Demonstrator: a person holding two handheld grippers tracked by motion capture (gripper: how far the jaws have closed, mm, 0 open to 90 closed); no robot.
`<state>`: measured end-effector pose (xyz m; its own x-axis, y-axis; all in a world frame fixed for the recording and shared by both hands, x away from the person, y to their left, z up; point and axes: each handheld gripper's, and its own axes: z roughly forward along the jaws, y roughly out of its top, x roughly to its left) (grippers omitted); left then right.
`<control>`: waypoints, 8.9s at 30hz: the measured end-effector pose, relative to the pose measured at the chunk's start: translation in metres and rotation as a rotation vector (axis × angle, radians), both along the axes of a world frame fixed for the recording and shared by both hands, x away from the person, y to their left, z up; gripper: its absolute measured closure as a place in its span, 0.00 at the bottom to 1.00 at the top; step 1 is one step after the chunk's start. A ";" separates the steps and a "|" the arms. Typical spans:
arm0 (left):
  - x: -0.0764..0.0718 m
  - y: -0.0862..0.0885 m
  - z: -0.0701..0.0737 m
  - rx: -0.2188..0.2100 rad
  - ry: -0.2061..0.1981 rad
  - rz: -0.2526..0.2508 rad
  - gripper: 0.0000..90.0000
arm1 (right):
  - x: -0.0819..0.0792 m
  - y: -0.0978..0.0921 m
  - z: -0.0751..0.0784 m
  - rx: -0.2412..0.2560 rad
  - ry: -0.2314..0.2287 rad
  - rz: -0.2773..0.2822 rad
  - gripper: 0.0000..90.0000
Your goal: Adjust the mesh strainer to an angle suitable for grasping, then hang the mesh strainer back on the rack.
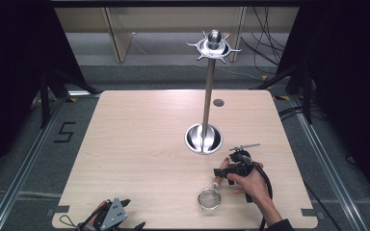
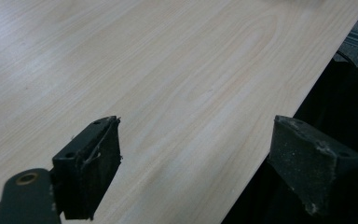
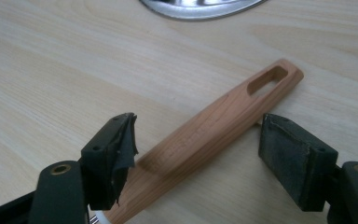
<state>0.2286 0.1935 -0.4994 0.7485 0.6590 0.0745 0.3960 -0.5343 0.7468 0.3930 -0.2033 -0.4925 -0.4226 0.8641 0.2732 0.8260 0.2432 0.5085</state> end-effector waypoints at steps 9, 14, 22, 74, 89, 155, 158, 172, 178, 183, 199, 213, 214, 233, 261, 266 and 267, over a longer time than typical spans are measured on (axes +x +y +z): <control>0.001 -0.001 0.000 -0.010 0.008 -0.005 0.18 | 0.002 0.008 0.002 -0.062 -0.001 0.060 0.42; 0.001 -0.001 -0.001 -0.016 0.010 -0.009 0.18 | 0.005 0.010 0.005 -0.128 -0.012 0.141 0.54; 0.002 -0.002 -0.001 -0.022 0.002 -0.015 0.18 | 0.006 0.012 0.012 -0.168 0.063 0.196 0.52; 0.003 -0.002 -0.001 -0.016 -0.002 -0.022 0.17 | -0.005 -0.008 0.058 -0.231 -0.163 0.330 0.77; 0.003 -0.001 0.001 -0.010 0.021 -0.042 0.17 | -0.020 -0.038 0.084 -0.021 -0.327 0.247 0.79; 0.001 0.001 0.001 -0.017 0.017 -0.022 0.17 | 0.009 -0.015 0.195 0.268 -0.658 0.249 0.79; 0.000 0.000 0.001 -0.026 0.021 -0.023 0.17 | 0.010 -0.015 0.204 0.270 -0.675 0.263 0.79; 0.000 0.001 0.001 -0.030 0.020 -0.022 0.17 | 0.023 -0.007 0.238 0.255 -0.690 0.275 0.79; 0.000 0.000 0.000 -0.021 0.006 -0.017 0.17 | 0.032 -0.005 0.246 0.259 -0.678 0.267 0.79; 0.001 0.000 0.000 -0.025 0.005 -0.022 0.17 | 0.039 -0.004 0.251 0.260 -0.647 0.260 0.79; 0.000 0.000 -0.001 -0.020 0.002 -0.013 0.17 | 0.053 -0.001 0.244 0.250 -0.630 0.277 0.79; 0.000 0.000 -0.001 -0.007 -0.004 -0.016 0.17 | 0.051 -0.004 0.234 0.262 -0.613 0.265 0.74; 0.000 0.000 -0.001 -0.008 -0.006 -0.016 0.17 | 0.050 -0.005 0.233 0.266 -0.611 0.265 0.73; 0.001 0.000 0.000 -0.016 -0.001 -0.013 0.17 | 0.022 -0.034 0.202 0.262 -0.651 0.211 0.62; 0.001 -0.001 0.000 -0.038 0.002 -0.013 0.17 | 0.001 -0.040 0.165 0.249 -0.626 0.182 0.46; 0.001 -0.003 0.001 -0.038 0.002 -0.011 0.17 | -0.002 -0.046 0.156 0.230 -0.600 0.180 0.45; 0.001 -0.003 0.001 -0.033 0.007 -0.013 0.17 | -0.001 -0.047 0.154 0.234 -0.610 0.175 0.45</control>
